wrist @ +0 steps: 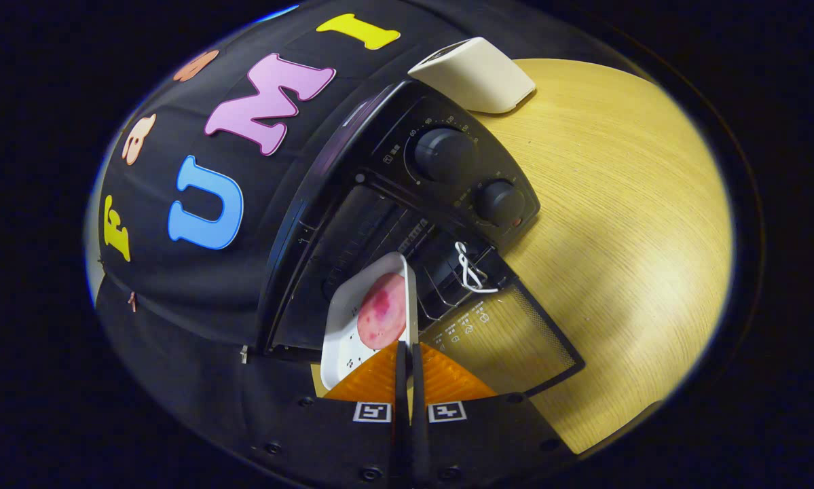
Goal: Open the toaster oven, put the food inside, and close the toaster oven door.
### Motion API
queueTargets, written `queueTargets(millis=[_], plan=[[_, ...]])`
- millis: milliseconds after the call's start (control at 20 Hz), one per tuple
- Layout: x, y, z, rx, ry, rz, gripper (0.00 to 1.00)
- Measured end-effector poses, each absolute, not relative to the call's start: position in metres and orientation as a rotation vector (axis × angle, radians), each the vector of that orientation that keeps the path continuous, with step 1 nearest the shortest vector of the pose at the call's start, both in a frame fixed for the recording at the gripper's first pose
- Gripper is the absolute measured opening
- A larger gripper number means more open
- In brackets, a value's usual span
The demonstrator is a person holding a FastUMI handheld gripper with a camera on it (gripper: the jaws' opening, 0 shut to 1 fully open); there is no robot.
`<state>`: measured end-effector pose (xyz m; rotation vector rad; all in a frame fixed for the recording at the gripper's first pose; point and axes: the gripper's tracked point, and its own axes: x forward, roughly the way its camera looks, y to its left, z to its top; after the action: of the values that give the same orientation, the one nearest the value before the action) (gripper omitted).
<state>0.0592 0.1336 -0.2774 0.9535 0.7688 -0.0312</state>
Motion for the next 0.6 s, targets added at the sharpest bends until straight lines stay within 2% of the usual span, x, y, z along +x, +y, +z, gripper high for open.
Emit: queueTargets(millis=[600], plan=[[0.115, 0.146, -0.285, 0.978, 0.616, -0.325, 0.05]])
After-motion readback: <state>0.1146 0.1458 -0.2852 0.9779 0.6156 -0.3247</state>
